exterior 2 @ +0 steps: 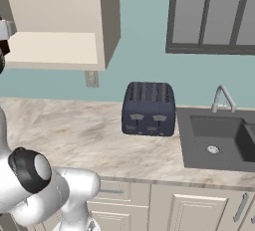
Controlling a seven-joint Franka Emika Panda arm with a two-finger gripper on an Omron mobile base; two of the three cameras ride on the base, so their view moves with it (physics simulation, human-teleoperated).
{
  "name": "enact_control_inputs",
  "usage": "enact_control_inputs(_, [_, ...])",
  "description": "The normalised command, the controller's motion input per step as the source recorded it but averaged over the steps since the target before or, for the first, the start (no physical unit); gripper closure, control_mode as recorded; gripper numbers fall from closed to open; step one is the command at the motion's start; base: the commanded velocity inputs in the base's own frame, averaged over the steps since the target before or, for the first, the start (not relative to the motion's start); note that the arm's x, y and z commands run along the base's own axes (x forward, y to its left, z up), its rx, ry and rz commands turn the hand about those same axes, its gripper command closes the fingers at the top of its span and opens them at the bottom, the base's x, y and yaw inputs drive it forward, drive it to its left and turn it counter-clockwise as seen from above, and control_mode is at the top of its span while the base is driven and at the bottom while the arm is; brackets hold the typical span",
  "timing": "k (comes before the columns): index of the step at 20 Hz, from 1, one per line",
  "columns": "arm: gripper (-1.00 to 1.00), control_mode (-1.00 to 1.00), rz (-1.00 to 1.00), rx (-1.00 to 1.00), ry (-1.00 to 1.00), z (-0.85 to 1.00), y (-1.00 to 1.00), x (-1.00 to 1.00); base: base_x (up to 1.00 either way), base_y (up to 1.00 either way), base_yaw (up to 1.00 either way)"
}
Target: Collect the paprika, ketchup, and shaker from the cabinet and place them next to the stove.
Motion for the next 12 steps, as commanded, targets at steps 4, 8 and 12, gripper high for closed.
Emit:
enact_control_inputs(4, [1.00, -1.00, 0.02, 0.00, -0.01, 0.00, -0.44, -0.51, 0.00, 0.00, 0.00])
enact_control_inputs(8, [1.00, -1.00, 0.04, 0.00, -0.04, 0.00, -0.42, -0.55, 0.00, 0.00, 0.00])
enact_control_inputs(12, [1.00, -1.00, 0.05, 0.00, -0.05, 0.00, -0.43, -0.51, 0.00, 0.00, 0.00])
